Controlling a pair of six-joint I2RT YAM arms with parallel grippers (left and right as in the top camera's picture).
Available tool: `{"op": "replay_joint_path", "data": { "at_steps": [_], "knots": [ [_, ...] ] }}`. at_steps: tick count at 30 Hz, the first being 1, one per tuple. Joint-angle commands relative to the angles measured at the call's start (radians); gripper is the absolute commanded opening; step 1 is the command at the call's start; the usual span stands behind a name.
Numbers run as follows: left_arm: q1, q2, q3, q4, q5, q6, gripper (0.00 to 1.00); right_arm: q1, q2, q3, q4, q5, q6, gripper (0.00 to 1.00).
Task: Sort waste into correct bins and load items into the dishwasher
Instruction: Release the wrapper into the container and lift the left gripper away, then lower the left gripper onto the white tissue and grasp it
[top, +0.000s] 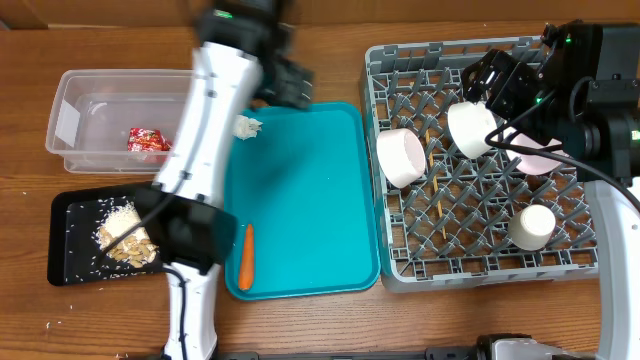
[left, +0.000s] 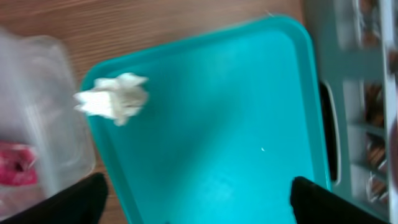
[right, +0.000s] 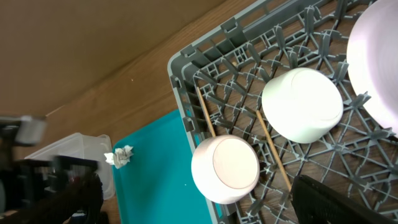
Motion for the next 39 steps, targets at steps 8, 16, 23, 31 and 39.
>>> {"op": "replay_joint_path", "data": {
  "at_steps": [8,16,23,31,39],
  "knots": [
    [-0.086,0.241,-0.038,0.009,-0.435,-0.212,0.9,-0.004,-0.002,0.008,0.005,0.0,-0.003,1.0],
    [-0.009,0.369,-0.038,0.006,-0.405,-0.214,0.8,-0.004,-0.002,0.008,0.005,0.0,-0.003,1.0],
    [0.032,0.369,-0.037,-0.006,-0.342,-0.237,0.74,-0.004,-0.002,0.008,0.005,0.0,-0.003,1.0],
    [-0.013,0.32,-0.037,-0.142,-0.432,-0.253,0.7,-0.004,-0.002,0.008,0.005,0.0,-0.003,1.0],
    [-0.024,0.292,-0.038,-0.097,-0.495,-0.323,0.73,-0.004,-0.002,0.008,0.005,0.0,-0.003,1.0]
  ]
}}
